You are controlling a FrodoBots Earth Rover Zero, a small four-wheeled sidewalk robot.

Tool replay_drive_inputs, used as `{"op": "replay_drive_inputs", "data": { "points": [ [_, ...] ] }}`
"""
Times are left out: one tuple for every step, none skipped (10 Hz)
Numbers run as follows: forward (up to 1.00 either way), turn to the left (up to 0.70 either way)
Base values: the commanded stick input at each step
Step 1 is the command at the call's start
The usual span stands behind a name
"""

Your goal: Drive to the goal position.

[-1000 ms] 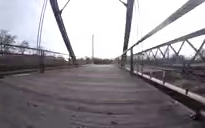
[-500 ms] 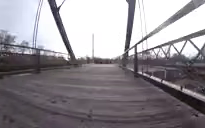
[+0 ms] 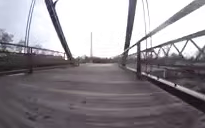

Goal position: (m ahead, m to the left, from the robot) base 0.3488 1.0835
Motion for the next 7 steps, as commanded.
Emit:
{"op": "replay_drive_inputs", "data": {
  "points": [
    [0.00, 0.00],
    [0.00, 0.00],
    [0.00, 0.00],
    [0.00, 0.00],
    [0.00, 0.00],
    [0.01, 0.00],
    [0.04, 0.00]
  ]
}}
